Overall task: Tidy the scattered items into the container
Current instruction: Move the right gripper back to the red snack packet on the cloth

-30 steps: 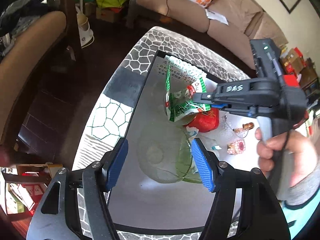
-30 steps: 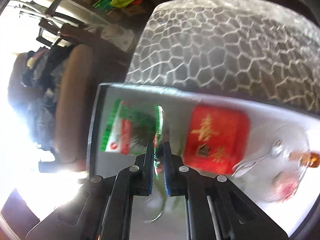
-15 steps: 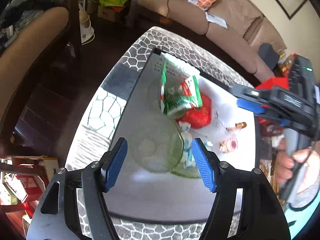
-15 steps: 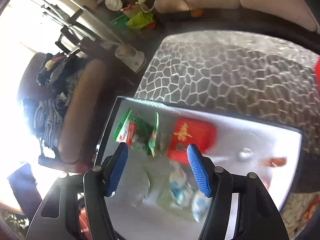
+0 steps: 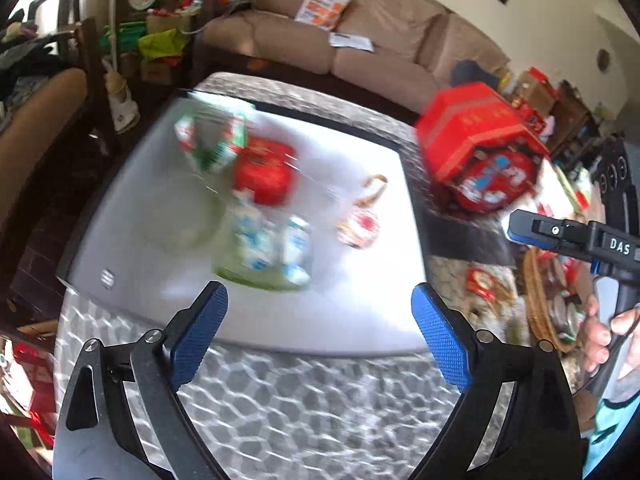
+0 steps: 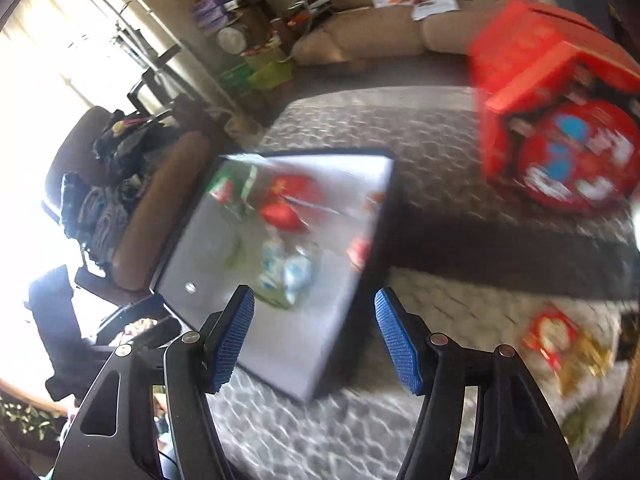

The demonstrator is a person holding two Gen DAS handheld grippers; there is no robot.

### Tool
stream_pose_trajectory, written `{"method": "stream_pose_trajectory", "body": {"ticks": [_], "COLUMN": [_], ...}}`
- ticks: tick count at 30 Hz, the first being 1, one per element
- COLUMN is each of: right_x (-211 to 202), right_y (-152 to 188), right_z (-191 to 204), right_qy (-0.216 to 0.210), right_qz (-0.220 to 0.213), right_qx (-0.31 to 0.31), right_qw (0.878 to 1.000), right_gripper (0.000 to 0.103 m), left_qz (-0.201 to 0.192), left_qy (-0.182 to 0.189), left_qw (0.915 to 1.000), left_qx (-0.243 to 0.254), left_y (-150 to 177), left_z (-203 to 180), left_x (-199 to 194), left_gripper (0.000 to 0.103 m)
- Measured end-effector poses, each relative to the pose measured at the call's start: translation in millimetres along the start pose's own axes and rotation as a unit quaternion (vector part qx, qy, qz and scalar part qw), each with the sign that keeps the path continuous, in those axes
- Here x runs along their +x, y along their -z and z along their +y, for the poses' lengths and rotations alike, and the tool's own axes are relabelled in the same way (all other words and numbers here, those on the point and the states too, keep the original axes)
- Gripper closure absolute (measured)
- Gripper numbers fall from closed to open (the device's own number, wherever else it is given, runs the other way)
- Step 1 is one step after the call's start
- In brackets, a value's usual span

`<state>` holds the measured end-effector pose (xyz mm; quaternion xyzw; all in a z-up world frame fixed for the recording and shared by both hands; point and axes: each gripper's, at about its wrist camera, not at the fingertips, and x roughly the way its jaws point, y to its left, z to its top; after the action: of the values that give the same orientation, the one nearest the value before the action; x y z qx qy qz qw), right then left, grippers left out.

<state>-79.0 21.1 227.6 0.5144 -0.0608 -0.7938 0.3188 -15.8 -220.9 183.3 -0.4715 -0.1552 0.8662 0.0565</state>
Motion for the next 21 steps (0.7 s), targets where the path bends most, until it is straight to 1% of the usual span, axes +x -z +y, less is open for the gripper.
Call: {"method": "stream_pose_trajectory", "body": {"ticks": [2,8,11,13,15,17,19,21], "right_x": [-18.8,-84.6,-110.3,-122.2,-127.5,-126.9,-122.1,-114.2], "right_y": [18.2,73.4,97.0,111.2,125.3,135.1,144.6,148.9], "right_z": [-17.2,-72.9,-107.2,-128.5,-147.9,-165.0,-189.5,-209.5], "right_qy": [0.001,0.052,0.068,0.075,0.095,0.111,0.109,0.104], "right_qz": [-0.006,-0.029,-0.037,-0.043,-0.047,-0.049,-0.047,-0.048], "right_qx": [0.011,0.008,0.023,0.035,0.041,0.046,0.068,0.089], "right_qw": [1.000,0.998,0.997,0.996,0.993,0.992,0.991,0.989], "right_gripper": [0.038,0.038,0.037,0.037,0.037,0.037,0.037,0.037], "left_qz": [0.006,0.023,0.037,0.040,0.039,0.042,0.044,0.047], "left_qy": [0.011,0.046,0.064,0.069,0.067,0.065,0.058,0.035], "left_qw": [0.9998,0.9954,0.9919,0.9906,0.9892,0.9876,0.9865,0.9856], "left_qx": [0.014,0.080,0.103,0.111,0.124,0.136,0.147,0.159], "left_y": [16.5,59.8,78.7,89.3,101.9,111.2,118.2,121.6], "left_z": [-27.7,-122.2,-167.6,-189.9,-212.8,-227.9,-238.4,-247.0], "left_x": [2.6,15.1,34.0,48.0,66.7,83.9,101.0,119.0], "left_gripper": [0.010,0.010,0.010,0.010,0.010,0.010,0.010,0.010]}}
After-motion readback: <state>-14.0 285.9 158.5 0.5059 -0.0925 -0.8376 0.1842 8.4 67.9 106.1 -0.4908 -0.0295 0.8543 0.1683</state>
